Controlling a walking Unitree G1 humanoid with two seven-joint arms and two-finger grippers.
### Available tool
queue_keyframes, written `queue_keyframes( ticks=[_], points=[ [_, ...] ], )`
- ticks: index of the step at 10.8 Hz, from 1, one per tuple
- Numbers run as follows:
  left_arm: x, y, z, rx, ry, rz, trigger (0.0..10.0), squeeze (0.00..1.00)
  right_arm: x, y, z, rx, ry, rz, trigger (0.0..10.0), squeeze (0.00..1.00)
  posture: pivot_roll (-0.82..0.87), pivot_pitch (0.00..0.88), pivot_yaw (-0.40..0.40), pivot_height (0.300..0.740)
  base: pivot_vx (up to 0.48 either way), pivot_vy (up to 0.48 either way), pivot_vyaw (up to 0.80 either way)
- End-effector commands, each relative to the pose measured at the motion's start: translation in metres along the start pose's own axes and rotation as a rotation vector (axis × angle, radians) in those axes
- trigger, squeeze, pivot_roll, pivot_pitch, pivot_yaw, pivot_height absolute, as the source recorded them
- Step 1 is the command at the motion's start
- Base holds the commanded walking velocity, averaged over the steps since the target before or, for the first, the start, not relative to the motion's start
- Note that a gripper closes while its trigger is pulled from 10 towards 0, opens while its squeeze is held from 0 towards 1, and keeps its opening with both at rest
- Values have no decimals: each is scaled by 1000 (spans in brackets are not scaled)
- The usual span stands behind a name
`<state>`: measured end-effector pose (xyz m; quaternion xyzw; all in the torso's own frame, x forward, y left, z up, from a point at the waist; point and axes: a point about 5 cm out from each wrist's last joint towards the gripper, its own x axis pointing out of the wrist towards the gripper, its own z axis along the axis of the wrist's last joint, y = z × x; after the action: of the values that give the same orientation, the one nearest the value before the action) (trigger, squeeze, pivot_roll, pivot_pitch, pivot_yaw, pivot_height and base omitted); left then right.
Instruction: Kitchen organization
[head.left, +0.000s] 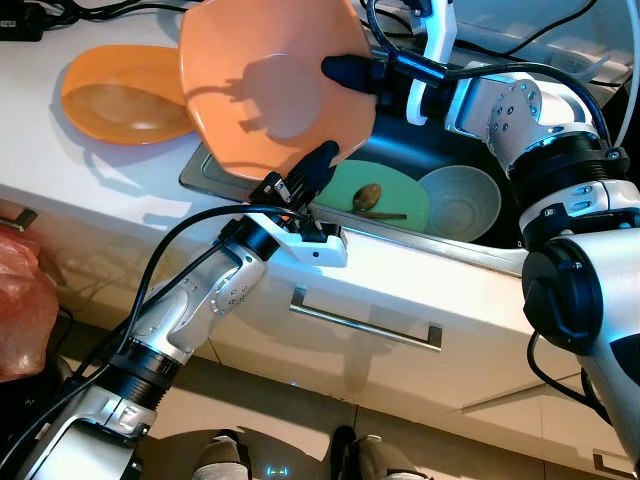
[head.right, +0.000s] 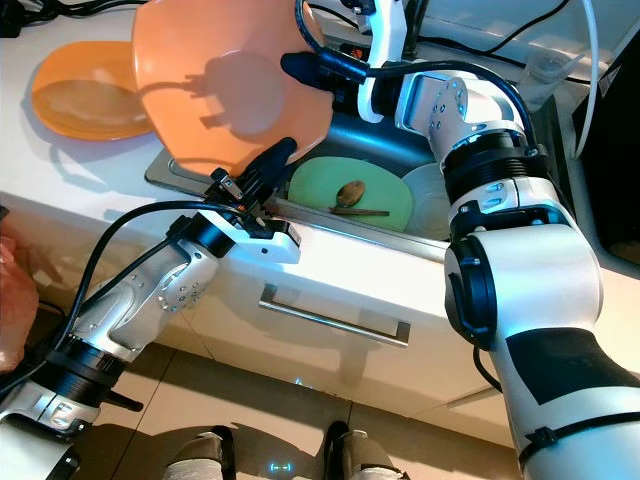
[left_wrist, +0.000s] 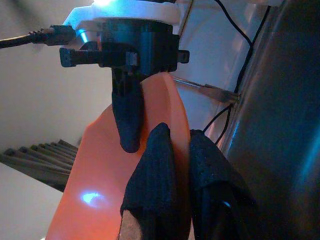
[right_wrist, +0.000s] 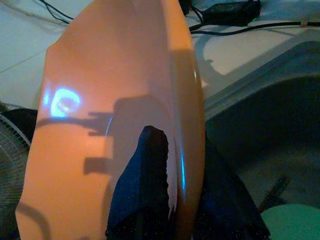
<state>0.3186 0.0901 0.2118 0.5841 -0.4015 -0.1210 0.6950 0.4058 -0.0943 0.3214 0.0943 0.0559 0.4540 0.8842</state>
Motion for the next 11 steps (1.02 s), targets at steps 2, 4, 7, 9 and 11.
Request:
queue_keyframes(
  ticks=[2,4,7,9,11],
  points=[
    [-10,-17,4,-77,13,-24,10000,0,-13,-20,-31,61,97,-64,0,0,26,229,-113,740,0,0,0],
    [-10,-13,1,-84,21,-6,10000,1000,-13,-20,-31,62,91,-72,0,0,32,226,-110,740,0,0,0],
    [-10,-11,0,-87,19,-4,10000,1000,-13,-21,-32,57,83,-81,0,0,34,223,-109,740,0,0,0],
    [-9,-7,0,-93,14,17,10000,1000,-13,-22,-33,64,73,-88,0,0,36,222,-106,740,0,0,0],
    [-3,7,1,-141,20,74,10000,1000,-14,-24,-36,70,70,-108,0,0,37,221,-104,740,0,0,0]
  ],
)
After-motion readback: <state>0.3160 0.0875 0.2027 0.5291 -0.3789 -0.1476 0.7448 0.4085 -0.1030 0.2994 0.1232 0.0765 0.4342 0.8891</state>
